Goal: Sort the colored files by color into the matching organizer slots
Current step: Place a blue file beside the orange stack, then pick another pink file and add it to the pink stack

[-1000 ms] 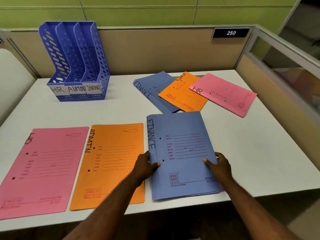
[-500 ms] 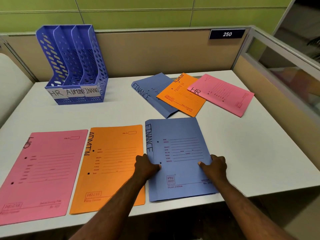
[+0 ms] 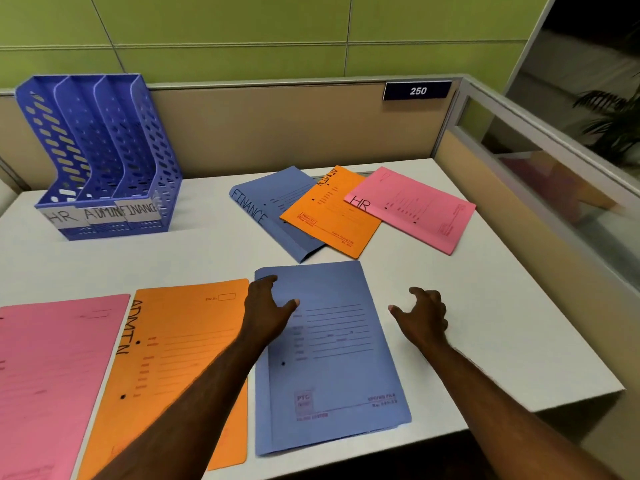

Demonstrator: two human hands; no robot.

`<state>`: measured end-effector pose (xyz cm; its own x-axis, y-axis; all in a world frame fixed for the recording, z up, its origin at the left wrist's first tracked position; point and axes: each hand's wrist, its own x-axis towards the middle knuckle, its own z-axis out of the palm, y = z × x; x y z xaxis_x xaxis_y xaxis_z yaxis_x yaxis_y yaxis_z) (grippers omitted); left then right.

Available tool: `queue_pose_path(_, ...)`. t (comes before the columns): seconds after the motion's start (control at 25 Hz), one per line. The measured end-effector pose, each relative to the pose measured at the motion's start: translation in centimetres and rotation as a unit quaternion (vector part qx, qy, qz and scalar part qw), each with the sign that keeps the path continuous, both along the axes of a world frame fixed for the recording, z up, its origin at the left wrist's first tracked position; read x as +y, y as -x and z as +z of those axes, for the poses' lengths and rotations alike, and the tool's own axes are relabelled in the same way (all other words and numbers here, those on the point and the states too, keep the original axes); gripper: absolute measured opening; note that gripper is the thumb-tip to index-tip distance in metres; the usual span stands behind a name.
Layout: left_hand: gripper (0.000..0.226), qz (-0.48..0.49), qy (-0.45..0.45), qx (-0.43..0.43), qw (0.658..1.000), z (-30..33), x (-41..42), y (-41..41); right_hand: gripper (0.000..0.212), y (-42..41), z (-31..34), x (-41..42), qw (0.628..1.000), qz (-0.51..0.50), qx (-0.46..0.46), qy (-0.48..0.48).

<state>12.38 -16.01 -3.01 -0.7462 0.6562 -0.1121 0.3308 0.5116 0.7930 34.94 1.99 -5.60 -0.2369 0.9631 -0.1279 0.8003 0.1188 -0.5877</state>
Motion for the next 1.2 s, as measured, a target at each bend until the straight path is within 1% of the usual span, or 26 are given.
queue_pose_path(0.2, 0.065, -0.010, -0.025, 0.008, 1.000, 1.9, 7.4, -0.2, 0.055, 0.1, 1.3, 8.4, 1.000, 0.008, 0.015, -0.011)
queue_pose_path(0.32, 0.064, -0.011, -0.032, -0.002, 0.999, 2.3, 12.1, -1.0, 0.053, -0.2, 1.6, 13.2, 0.999, 0.014, 0.020, -0.022)
queue_pose_path(0.44, 0.063, -0.012, -0.036, -0.050, 0.998, 2.3, 17.5, -2.7, 0.055, -0.4, 1.6, 18.7, 0.999, 0.024, 0.021, -0.034)
queue_pose_path(0.6, 0.057, -0.007, -0.038, -0.159, 0.987, 1.6, 24.1, -5.3, 0.060, -0.4, 1.8, 26.0, 0.998, 0.044, 0.020, -0.045)
queue_pose_path(0.76, 0.054, -0.009, -0.027, -0.220, 0.975, 0.9, 30.6, -7.0, 0.064, -0.5, 1.1, 32.8, 0.995, 0.067, 0.041, -0.061)
queue_pose_path(0.88, 0.051, 0.023, -0.009, -0.271, 0.962, 0.1, 34.1, -7.2, 0.067, -0.3, 0.4, 36.8, 0.993, 0.079, 0.064, -0.062)
queue_pose_path(1.0, 0.054, 0.066, 0.007, -0.311, 0.948, -1.1, 36.4, -7.2, 0.073, 0.1, -0.6, 40.1, 0.993, 0.092, 0.046, -0.048)
queue_pose_path(1.08, 0.055, 0.090, 0.002, -0.340, 0.936, -1.9, 37.6, -7.1, 0.077, 0.5, -1.4, 41.9, 0.993, 0.110, 0.034, -0.040)
queue_pose_path(1.12, 0.051, 0.094, -0.002, -0.351, 0.932, -2.1, 38.2, -7.0, 0.078, 0.8, -1.8, 42.7, 0.992, 0.119, 0.028, -0.039)
queue_pose_path(1.16, 0.040, 0.095, -0.010, -0.360, 0.928, -2.3, 38.7, -7.0, 0.079, 1.2, -2.1, 43.5, 0.991, 0.127, 0.021, -0.038)
queue_pose_path(1.2, 0.024, 0.099, -0.018, -0.367, 0.925, -2.4, 39.2, -7.1, 0.078, 1.5, -2.3, 44.2, 0.990, 0.136, 0.013, -0.037)
